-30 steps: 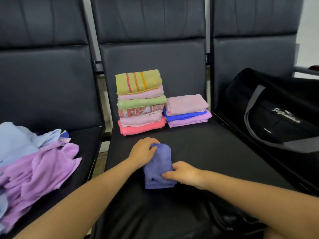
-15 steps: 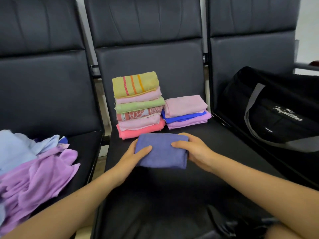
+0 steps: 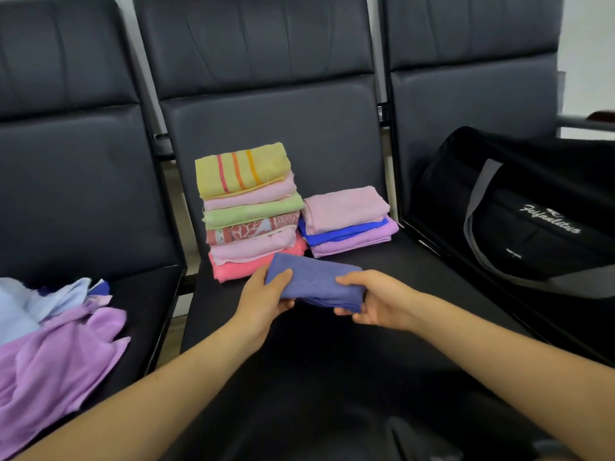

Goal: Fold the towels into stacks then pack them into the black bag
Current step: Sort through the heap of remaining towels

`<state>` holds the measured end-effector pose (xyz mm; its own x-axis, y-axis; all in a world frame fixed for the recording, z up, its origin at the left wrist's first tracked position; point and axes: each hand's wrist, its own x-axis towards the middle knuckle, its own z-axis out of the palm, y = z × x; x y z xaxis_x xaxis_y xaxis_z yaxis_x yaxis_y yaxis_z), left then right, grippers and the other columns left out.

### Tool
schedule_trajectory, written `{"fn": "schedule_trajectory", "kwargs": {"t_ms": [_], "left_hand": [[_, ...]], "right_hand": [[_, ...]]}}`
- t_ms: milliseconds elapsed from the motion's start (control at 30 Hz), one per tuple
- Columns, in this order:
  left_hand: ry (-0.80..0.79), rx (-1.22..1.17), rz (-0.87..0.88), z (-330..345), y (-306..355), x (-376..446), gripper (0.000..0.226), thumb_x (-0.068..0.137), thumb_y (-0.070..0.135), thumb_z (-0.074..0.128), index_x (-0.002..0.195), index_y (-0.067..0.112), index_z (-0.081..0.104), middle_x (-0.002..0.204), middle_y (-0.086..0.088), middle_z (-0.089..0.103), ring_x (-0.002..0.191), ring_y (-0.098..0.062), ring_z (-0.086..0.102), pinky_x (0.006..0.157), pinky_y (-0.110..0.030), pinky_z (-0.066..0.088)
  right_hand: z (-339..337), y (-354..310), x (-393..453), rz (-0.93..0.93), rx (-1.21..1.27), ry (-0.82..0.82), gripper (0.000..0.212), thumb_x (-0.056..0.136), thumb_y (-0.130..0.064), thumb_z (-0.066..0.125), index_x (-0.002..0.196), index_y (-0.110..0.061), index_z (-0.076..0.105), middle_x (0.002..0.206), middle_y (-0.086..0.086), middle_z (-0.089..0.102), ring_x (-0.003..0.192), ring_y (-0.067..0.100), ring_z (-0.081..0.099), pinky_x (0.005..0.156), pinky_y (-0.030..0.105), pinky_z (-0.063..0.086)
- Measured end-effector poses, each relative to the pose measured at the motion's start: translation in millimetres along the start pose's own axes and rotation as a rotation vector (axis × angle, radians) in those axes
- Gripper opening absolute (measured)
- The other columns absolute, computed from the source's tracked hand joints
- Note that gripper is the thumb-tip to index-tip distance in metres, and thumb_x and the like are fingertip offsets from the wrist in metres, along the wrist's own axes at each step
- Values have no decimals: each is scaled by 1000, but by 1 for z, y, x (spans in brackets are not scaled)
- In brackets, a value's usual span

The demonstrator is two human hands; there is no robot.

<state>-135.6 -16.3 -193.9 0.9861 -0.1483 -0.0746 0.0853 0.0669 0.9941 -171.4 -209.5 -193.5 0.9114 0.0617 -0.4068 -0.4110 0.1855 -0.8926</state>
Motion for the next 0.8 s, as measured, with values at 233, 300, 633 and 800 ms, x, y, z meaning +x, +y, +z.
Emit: {"fn": "schedule_trajectory", "kwargs": {"t_ms": [233, 300, 633, 800], "left_hand": [[3, 540, 394, 52, 39, 43, 38, 89, 3, 49, 126, 12, 47, 121, -5, 55, 102, -18, 54, 80, -21, 41], [88, 628, 487, 68, 53, 71, 52, 87, 3, 53, 137, 8, 40, 134, -9, 49, 118, -22, 49, 93, -19, 36], [103, 1593, 437, 86, 59, 148, 37, 101, 24, 36, 135, 14, 46, 130, -11, 55, 117, -28, 53, 90, -37, 43], [142, 1196, 562, 71, 59, 122, 39, 97, 28, 42, 133, 15, 48, 119, -14, 60, 107, -29, 57, 83, -36, 43]], "right_hand": [[-28, -49, 40, -550, 145, 324, 22, 91, -1, 49, 97, -19, 59, 86, 3, 63, 70, 17, 56, 53, 24, 44], [-30, -73, 55, -678, 122, 416, 24, 91, -1, 50, 99, -21, 61, 90, 1, 66, 79, 16, 62, 60, 27, 50], [-66, -121, 126, -294, -1030, 720, 51, 104, -35, 22, 138, -3, 43, 144, 23, 39, 132, 36, 35, 104, 38, 32], [-79, -103, 96, -455, -769, 887, 49, 99, -39, 39, 136, -7, 47, 135, 19, 47, 121, 36, 48, 95, 39, 40]]}}
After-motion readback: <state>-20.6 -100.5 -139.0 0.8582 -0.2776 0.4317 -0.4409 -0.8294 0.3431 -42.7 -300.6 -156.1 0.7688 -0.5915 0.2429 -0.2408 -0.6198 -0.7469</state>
